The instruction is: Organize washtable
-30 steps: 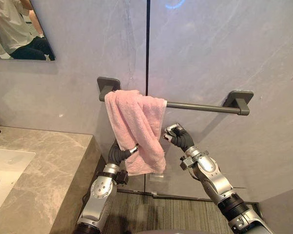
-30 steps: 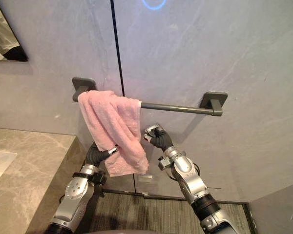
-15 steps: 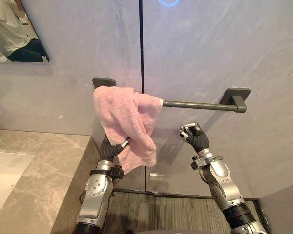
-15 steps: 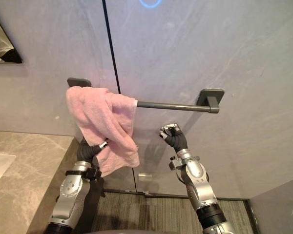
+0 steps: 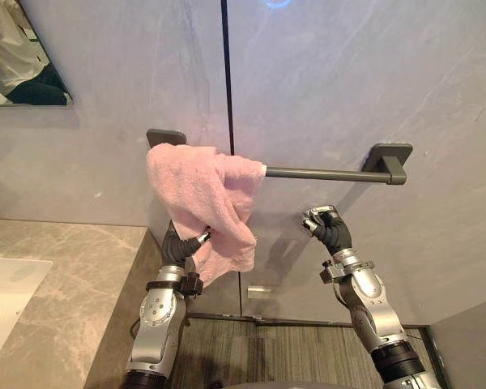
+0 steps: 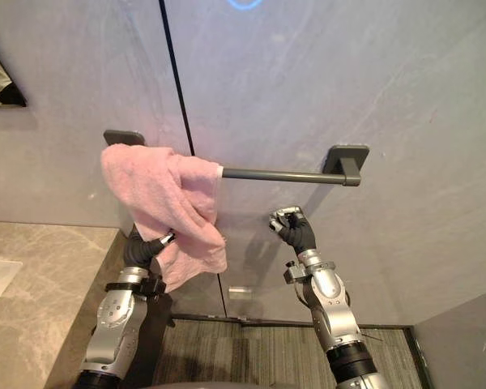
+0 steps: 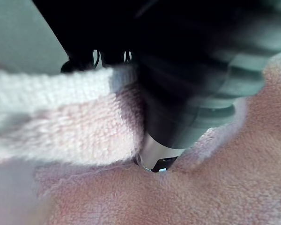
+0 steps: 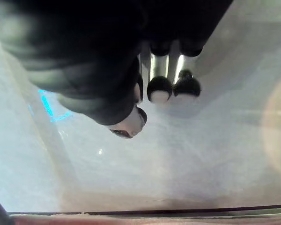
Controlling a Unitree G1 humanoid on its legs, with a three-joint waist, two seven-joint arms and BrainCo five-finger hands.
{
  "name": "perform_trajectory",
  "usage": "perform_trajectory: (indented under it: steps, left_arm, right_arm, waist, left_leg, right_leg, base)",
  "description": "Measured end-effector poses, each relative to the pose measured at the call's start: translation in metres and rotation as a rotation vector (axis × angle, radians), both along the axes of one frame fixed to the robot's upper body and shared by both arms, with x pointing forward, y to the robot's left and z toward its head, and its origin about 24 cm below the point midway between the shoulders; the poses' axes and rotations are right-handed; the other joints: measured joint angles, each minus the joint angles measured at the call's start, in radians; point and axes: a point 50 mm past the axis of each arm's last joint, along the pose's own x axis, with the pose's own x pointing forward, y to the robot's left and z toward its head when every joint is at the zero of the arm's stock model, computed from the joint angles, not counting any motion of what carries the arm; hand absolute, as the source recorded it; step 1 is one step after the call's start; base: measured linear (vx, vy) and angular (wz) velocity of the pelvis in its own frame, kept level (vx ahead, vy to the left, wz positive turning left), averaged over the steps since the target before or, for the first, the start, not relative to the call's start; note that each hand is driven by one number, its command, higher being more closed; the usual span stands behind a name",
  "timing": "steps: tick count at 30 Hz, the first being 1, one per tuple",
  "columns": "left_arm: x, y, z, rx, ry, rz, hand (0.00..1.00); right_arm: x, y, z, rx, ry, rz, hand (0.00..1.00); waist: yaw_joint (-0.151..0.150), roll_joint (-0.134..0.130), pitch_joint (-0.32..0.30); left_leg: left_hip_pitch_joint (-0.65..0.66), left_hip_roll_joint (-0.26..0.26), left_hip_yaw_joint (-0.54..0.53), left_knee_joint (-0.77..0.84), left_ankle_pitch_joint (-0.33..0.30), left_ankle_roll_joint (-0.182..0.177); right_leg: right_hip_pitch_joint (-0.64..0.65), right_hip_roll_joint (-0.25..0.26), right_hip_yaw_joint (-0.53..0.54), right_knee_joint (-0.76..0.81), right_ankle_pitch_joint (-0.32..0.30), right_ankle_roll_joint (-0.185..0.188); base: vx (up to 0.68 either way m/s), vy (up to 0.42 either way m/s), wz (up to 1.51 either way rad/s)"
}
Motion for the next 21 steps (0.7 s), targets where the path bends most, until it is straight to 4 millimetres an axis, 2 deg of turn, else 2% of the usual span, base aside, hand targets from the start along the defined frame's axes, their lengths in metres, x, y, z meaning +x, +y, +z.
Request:
perform_trajectory:
  steps: [9,21]
  left_arm:
    - [-0.001,-0.012,-0.003,0.002,0.013,-0.056,1.00]
    - [-0.002,-0.014,-0.013,0.034,0.056,-0.099,1.00]
  right_arm:
    - [-0.005,0.006,-0.008,-0.142,0.020,0.073,0.00]
    - [-0.010,0.016,-0.014,-0.243,0.029,0.149,0.00]
  waist:
    - [0.001,0.002,0.001]
    - [0.010,0.003,0.000]
  left_leg:
    - [-0.004,0.004,-0.001,0.000,-0.001,-0.001]
    - [-0.003,0.005,-0.001,0.000,-0.001,-0.001]
  right_leg:
    - [0.000,0.000,0.000,-0.003,0.000,0.000]
    - [0.000,0.000,0.000,-0.002,0.000,0.000]
  base:
    - [0.00,0.000,0.00]
    - [0.00,0.000,0.00]
